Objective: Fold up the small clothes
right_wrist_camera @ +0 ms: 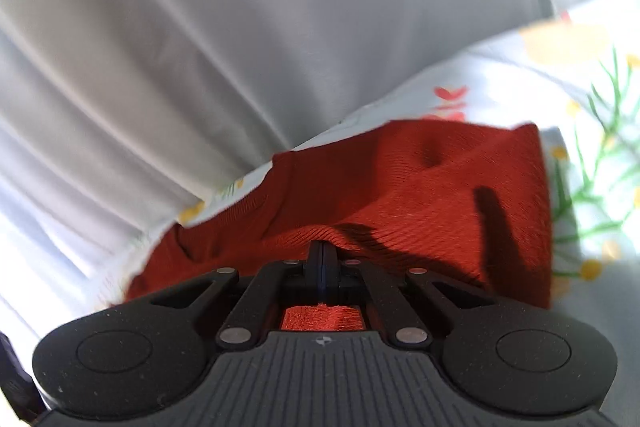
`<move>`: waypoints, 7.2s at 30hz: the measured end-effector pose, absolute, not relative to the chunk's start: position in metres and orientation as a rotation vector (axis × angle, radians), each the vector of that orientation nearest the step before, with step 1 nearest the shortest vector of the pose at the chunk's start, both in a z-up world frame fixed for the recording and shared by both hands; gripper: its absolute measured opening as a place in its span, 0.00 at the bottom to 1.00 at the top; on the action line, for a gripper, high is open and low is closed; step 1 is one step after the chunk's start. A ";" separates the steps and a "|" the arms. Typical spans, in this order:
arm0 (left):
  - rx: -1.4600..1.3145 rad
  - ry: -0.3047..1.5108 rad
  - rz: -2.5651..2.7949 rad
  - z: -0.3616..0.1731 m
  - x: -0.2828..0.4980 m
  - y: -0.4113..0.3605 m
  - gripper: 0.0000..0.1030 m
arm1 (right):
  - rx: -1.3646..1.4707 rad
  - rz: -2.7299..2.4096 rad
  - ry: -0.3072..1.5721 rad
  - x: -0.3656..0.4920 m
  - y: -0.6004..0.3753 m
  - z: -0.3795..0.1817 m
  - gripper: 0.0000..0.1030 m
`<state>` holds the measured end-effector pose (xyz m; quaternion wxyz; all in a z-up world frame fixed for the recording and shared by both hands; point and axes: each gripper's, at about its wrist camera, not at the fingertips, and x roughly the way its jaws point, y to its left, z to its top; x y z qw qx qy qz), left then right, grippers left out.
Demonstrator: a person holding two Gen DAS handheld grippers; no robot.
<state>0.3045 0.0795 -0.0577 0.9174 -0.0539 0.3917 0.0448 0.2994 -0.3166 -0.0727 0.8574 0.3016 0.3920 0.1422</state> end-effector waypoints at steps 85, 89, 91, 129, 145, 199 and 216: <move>-0.364 1.227 0.228 -0.019 0.007 0.113 0.30 | 0.371 0.312 1.143 -0.013 -0.392 -0.033 0.18; -0.382 1.226 0.216 -0.019 0.003 0.117 0.11 | 0.385 0.293 1.152 -0.012 -0.394 -0.035 0.09; -0.403 1.220 0.196 -0.020 0.001 0.121 0.09 | 0.389 0.290 1.155 -0.012 -0.395 -0.035 0.06; -0.260 0.886 0.048 -0.017 0.148 0.157 0.51 | 0.262 0.269 0.812 0.125 -0.376 -0.006 0.41; -0.101 0.929 -0.002 -0.032 0.152 0.133 0.15 | 0.077 0.330 0.906 0.135 -0.347 -0.025 0.10; -0.274 0.880 -0.025 -0.027 0.256 0.168 0.09 | 0.152 0.345 0.911 0.257 -0.325 -0.027 0.08; -0.274 0.843 -0.042 -0.004 0.257 0.171 0.07 | -0.004 0.306 0.855 0.252 -0.296 -0.024 0.06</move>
